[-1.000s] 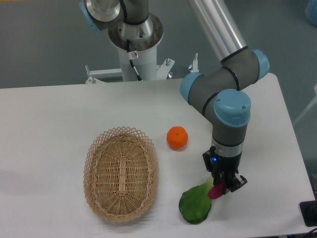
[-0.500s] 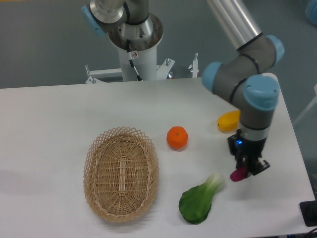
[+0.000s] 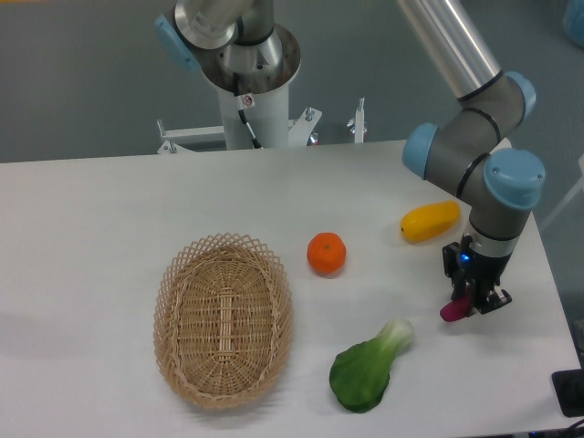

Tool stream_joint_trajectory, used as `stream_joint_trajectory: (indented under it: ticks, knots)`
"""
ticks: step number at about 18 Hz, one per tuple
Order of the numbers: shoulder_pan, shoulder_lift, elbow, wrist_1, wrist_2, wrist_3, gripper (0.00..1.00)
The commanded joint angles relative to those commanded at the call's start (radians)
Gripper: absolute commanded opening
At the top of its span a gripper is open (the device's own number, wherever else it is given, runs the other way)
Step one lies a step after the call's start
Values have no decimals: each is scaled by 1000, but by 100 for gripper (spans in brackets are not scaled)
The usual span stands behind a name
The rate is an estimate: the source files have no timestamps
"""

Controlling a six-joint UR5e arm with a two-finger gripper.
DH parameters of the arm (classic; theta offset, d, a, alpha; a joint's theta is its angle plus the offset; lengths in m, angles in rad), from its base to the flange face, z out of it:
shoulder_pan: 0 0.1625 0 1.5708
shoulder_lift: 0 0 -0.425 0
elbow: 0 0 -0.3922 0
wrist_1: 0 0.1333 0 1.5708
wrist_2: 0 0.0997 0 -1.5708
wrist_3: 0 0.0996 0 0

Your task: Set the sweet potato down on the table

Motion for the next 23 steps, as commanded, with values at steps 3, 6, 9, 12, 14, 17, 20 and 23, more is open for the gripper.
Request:
stream_joint_trajectory:
  ticks: [3,6,9,12,14,17,20,23]
  knots:
    - [0,-2,0,0,0,-3,32]
    - [0,3,0,0,0,-6,43]
    - [0,3,2,0,0,-6,75]
    - [0,11,5,2,0,-8,100]
    - [0,18,6,2,3,-11,100]
    - [8,35,12,15,8,-25,100]
    - [34,80,18,15,6,-41,100]
    - [38,136,44,8,12,-86,100]
